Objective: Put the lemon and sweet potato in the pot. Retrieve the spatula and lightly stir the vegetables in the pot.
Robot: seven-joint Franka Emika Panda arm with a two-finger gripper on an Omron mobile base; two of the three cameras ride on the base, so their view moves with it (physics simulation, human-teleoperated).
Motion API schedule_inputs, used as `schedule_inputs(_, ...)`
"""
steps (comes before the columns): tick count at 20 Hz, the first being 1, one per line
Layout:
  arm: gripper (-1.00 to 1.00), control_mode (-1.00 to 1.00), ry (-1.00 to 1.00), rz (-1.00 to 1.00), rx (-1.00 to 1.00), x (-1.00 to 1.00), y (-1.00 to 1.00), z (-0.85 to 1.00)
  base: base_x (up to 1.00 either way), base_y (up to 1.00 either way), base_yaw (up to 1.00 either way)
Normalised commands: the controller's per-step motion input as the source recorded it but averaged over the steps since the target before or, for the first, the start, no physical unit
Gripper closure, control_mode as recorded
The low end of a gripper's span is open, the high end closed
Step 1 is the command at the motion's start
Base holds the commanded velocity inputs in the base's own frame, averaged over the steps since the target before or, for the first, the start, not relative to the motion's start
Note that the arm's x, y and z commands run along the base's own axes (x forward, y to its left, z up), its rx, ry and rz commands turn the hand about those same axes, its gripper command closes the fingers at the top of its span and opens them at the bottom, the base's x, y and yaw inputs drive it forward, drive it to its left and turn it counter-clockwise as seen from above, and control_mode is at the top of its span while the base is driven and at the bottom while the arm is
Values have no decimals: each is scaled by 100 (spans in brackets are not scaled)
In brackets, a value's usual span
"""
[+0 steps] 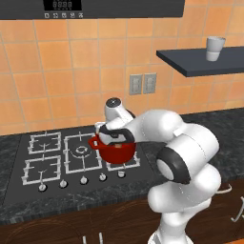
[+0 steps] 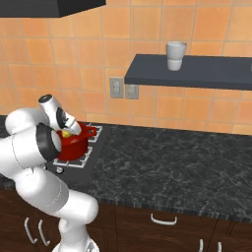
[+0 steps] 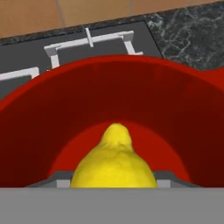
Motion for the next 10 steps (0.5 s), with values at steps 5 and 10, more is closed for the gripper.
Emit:
schedule_inputs(5,-100,-100,-7,3,-1,-11,-9,0,0,0,0)
schedule_inputs(10,-100,-100,-11,1,0,-2,-17,17,0,0,0)
